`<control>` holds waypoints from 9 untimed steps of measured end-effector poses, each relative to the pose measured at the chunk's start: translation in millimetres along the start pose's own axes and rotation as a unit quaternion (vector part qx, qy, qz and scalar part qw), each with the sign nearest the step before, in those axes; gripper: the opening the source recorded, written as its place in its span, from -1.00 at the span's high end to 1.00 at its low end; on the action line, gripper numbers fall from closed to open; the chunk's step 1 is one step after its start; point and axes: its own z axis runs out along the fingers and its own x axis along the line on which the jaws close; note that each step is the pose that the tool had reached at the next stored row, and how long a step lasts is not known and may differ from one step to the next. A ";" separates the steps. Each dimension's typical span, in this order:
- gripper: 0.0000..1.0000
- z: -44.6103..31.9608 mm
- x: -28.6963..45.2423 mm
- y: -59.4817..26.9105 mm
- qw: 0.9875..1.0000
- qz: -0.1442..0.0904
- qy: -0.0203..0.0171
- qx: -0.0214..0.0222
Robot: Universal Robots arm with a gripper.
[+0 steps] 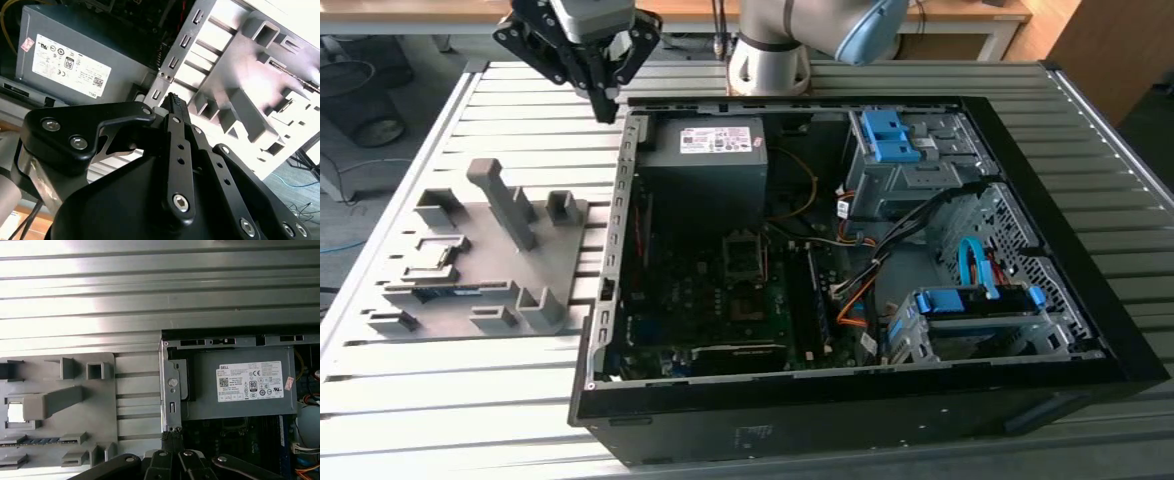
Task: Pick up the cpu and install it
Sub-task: 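Reach for the cpu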
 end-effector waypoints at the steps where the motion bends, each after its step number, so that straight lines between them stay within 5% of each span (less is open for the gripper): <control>1: 0.80 -0.1 2.2 -0.2 1.000 0.000 0.000 0.000; 9: 0.80 -0.6 19.2 -1.4 1.000 0.000 0.000 0.000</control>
